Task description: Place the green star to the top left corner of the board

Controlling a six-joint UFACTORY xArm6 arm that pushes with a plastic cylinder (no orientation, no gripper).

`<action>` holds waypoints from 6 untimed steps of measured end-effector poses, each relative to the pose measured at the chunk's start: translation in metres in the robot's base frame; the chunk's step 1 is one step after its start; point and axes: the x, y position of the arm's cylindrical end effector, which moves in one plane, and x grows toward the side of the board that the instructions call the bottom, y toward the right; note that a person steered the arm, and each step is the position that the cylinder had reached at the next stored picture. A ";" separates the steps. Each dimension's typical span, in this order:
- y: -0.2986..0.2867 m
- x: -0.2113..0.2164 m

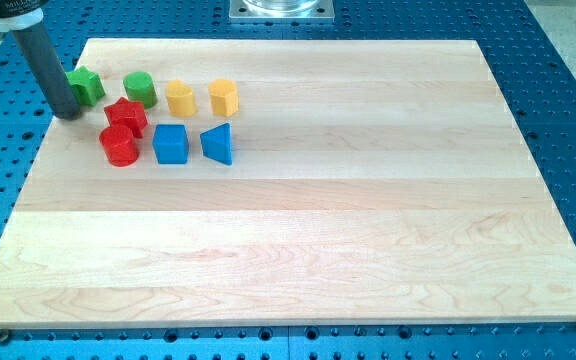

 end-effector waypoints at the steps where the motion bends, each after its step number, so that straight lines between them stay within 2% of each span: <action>1: 0.042 -0.045; 2: 0.062 -0.070; 3: 0.136 -0.072; 4: 0.262 -0.073; 5: 0.281 -0.014; 6: 0.240 -0.003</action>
